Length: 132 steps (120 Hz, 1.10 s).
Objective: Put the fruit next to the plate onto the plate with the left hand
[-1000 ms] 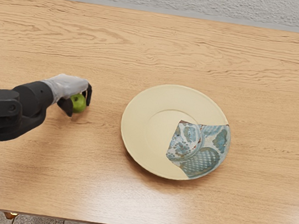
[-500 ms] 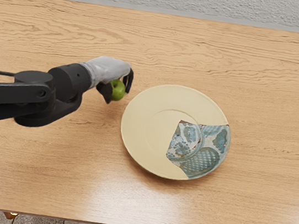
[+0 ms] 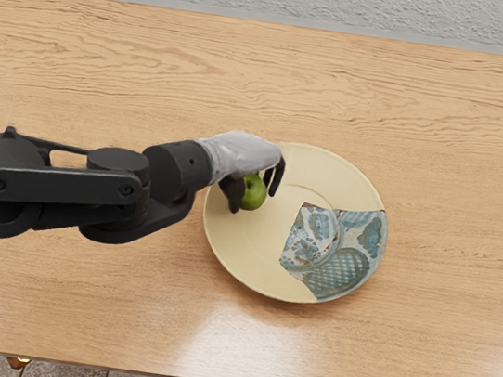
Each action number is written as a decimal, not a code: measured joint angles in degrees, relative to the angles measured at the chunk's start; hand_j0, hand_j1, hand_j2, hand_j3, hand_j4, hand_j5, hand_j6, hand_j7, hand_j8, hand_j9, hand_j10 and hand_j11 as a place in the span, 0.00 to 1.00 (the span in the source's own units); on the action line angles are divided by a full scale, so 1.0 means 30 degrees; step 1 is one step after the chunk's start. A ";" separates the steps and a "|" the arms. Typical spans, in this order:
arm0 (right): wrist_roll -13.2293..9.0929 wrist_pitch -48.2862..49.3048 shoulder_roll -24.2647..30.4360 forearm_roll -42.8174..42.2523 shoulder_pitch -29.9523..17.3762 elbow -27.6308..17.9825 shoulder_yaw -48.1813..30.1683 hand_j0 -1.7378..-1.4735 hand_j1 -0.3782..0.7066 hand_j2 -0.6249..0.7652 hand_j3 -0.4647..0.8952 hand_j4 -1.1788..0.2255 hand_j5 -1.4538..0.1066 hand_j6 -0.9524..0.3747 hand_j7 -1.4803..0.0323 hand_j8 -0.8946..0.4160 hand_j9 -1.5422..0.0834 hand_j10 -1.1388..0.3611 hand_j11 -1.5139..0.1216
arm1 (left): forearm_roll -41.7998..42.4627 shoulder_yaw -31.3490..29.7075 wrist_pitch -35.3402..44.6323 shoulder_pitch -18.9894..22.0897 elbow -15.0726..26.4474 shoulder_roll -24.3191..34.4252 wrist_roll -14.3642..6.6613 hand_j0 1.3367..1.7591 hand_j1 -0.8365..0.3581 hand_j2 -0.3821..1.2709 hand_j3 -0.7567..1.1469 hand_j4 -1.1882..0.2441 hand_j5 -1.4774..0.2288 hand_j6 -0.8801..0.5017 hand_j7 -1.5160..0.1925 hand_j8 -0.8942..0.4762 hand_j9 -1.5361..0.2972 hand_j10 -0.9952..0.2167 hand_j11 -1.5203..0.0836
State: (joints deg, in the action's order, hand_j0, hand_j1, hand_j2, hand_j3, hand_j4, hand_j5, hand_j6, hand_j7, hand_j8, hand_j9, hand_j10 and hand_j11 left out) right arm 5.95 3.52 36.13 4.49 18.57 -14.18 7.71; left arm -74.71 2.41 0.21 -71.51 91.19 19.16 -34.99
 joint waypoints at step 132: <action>0.0000 0.0000 0.0000 0.0000 0.0000 0.0000 -0.0003 0.30 0.04 0.44 0.34 0.83 0.92 0.71 0.97 0.67 0.94 0.75 0.92 | 2.4291 0.8371 -1.1441 0.2903 -0.2878 1.2154 -0.0001 0.76 0.98 0.23 0.40 0.82 0.86 0.63 0.88 0.64 0.83 0.81 0.94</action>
State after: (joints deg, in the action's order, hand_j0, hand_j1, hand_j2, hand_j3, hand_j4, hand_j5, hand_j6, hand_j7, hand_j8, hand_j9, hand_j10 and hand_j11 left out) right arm 5.95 3.52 36.13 4.49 18.57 -14.18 7.70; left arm -1.84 27.52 -34.11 -62.80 82.56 55.62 -35.00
